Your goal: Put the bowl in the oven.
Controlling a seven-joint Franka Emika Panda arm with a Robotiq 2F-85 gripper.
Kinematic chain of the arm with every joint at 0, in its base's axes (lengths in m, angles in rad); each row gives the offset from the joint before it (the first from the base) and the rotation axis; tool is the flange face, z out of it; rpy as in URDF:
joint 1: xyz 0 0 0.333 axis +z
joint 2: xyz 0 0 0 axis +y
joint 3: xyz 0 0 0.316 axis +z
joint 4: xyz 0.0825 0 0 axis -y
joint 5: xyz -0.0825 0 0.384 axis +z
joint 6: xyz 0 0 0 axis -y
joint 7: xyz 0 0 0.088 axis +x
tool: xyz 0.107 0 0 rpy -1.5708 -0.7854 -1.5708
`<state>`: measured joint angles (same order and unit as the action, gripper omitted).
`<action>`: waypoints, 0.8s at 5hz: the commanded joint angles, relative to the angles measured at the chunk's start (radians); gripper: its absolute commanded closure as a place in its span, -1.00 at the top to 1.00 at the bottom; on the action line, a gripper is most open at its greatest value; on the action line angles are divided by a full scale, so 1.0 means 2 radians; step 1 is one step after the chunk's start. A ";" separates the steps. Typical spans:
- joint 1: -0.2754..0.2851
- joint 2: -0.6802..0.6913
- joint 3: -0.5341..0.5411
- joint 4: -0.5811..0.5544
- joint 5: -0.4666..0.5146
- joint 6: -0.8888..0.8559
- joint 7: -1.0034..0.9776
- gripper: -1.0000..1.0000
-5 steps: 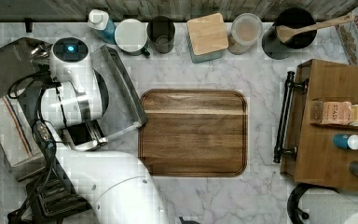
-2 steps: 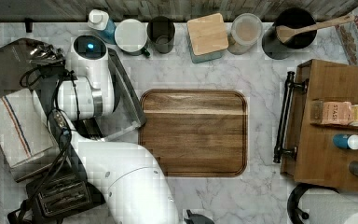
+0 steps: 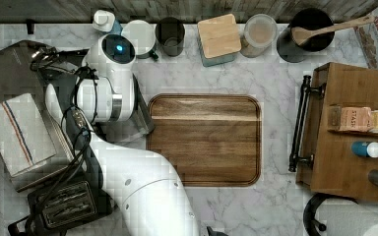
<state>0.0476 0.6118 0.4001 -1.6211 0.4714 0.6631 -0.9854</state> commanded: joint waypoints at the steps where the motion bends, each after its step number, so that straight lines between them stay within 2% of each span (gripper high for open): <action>1: -0.022 -0.089 -0.033 -0.034 -0.040 -0.014 0.046 1.00; 4: -0.022 -0.089 -0.032 -0.034 -0.040 -0.013 0.046 1.00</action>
<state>0.0186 0.4521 0.3567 -1.7080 0.3931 0.6343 -0.9243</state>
